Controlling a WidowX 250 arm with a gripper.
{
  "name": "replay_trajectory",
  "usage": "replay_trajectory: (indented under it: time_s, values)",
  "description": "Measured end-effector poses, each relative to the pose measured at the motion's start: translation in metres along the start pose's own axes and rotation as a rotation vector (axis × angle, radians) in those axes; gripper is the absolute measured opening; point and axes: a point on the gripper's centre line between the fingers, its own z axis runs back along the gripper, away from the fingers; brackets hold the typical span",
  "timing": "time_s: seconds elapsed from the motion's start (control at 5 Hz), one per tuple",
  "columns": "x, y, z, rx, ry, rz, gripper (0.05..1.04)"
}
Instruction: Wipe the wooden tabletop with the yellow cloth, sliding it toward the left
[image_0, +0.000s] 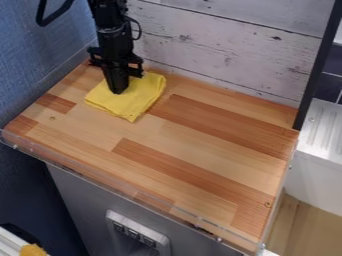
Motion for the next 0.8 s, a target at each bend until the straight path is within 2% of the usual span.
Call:
replay_trajectory:
  time_s: [0.2, 0.4, 0.6, 0.8]
  values:
    - [-0.007, 0.010, 0.000, 0.003, 0.018, -0.022, 0.085]
    - [-0.015, 0.012, 0.000, -0.015, 0.057, -0.031, 0.253]
    - [-0.019, 0.010, 0.020, -0.021, 0.061, -0.033, 0.471]
    - [-0.018, 0.002, 0.047, -0.012, 0.023, -0.022, 0.762]
